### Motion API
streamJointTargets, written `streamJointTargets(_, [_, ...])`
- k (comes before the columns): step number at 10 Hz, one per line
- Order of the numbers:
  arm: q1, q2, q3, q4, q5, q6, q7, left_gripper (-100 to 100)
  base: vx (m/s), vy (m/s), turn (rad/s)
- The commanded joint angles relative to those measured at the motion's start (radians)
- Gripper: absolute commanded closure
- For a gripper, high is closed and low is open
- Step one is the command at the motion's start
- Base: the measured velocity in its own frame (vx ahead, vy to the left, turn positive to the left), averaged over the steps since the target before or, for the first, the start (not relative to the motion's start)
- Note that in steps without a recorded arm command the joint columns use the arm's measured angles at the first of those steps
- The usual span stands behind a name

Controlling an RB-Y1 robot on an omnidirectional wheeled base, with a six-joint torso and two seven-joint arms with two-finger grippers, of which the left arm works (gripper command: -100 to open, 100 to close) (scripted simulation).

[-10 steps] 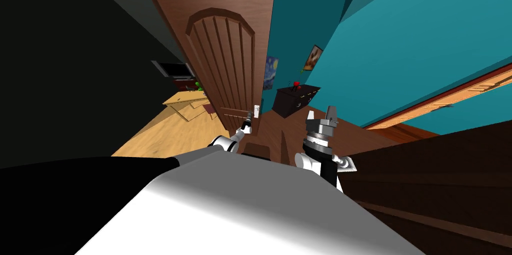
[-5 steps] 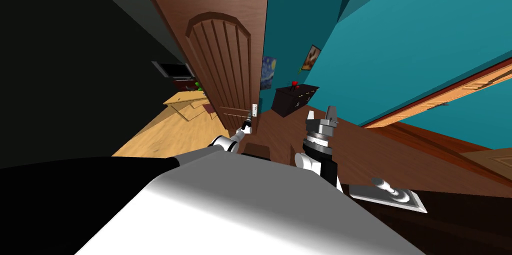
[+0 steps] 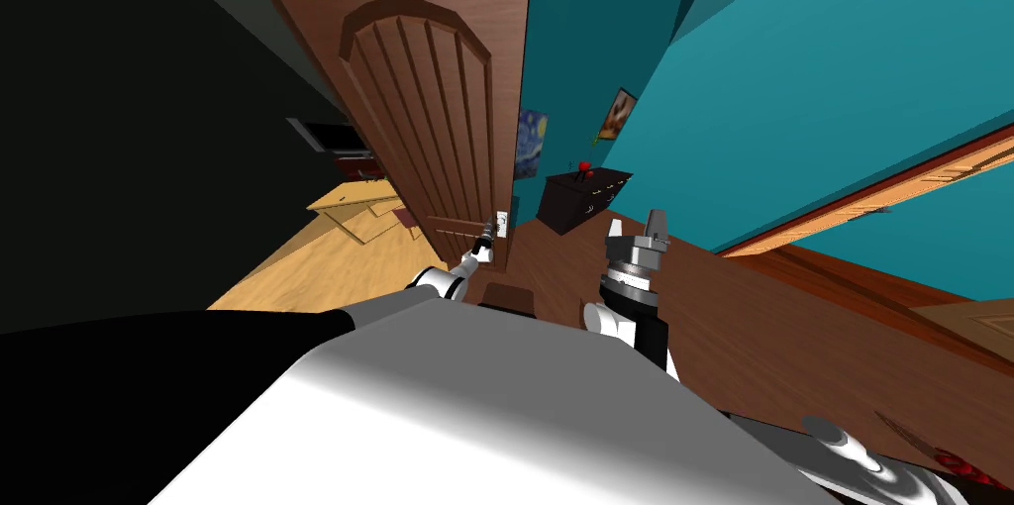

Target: Push the door open

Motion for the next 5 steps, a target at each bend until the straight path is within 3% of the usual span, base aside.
streamJointTargets(1, [-0.005, -0.01, 0.003, 0.012, 0.001, -0.01, 0.003, -100, 0.214, -0.06, -0.038])
streamJointTargets(3, [-0.005, -0.053, 0.005, 0.013, 0.002, -0.011, 0.002, -100, 0.245, -0.037, -0.029])
streamJointTargets(4, [-0.005, -0.053, 0.005, -0.001, 0.002, -0.011, 0.002, -100, 0.09, -0.004, -0.003])
streamJointTargets(5, [-0.005, -0.053, 0.005, 0.013, 0.002, -0.011, 0.002, -100, 0.011, -0.006, 0.01])
